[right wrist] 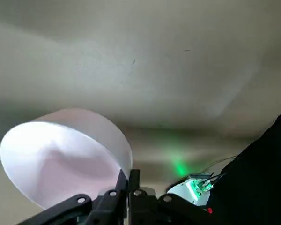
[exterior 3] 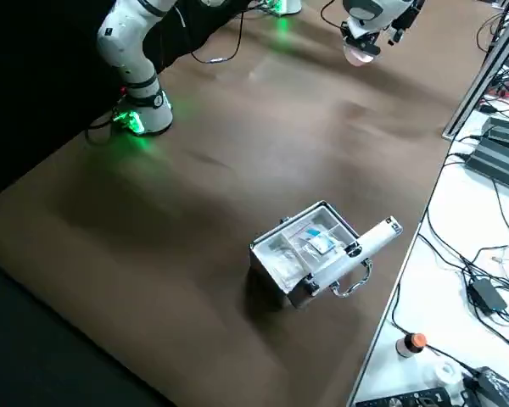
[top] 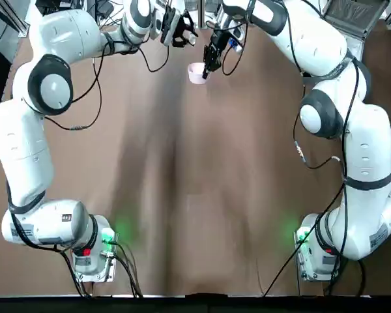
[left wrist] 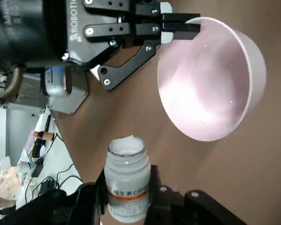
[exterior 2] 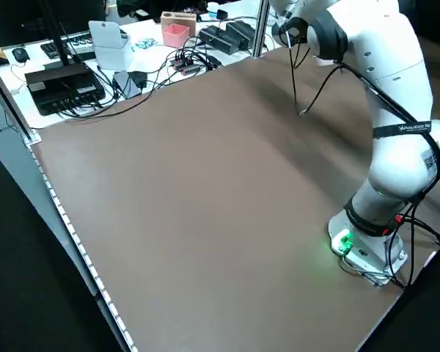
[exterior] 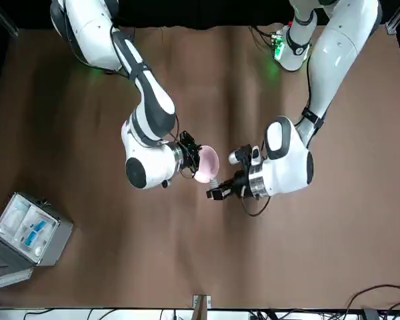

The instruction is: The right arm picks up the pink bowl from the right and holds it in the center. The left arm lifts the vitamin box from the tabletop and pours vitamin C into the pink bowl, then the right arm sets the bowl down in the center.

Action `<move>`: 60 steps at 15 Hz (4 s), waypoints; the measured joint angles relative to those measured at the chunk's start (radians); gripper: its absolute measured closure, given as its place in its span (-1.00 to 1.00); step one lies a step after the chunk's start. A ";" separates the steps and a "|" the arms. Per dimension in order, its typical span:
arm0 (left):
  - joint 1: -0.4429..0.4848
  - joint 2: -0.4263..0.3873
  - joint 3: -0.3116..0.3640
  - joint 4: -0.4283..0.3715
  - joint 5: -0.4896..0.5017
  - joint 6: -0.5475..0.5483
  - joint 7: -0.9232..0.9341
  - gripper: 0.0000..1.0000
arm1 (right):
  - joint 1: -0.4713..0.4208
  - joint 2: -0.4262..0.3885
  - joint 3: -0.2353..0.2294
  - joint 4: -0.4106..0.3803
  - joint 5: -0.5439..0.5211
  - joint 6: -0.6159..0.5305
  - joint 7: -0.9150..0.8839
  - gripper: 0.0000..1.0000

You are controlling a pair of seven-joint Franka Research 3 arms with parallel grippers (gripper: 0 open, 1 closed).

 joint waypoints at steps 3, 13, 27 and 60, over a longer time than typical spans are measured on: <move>-0.015 -0.002 -0.004 0.001 0.075 0.019 -0.001 0.29 | -0.001 0.000 0.000 0.001 0.000 0.000 0.000 0.95; -0.029 -0.058 -0.007 -0.007 0.360 0.019 -0.096 0.29 | -0.003 0.000 -0.001 0.004 0.000 0.000 0.000 0.95; -0.086 -0.075 -0.007 -0.032 0.663 0.078 -0.241 0.29 | -0.002 0.000 -0.001 0.006 0.000 0.000 0.000 0.95; -0.063 -0.179 -0.003 -0.325 1.086 0.500 -0.240 0.29 | -0.002 0.000 -0.001 0.012 0.000 0.000 -0.001 0.95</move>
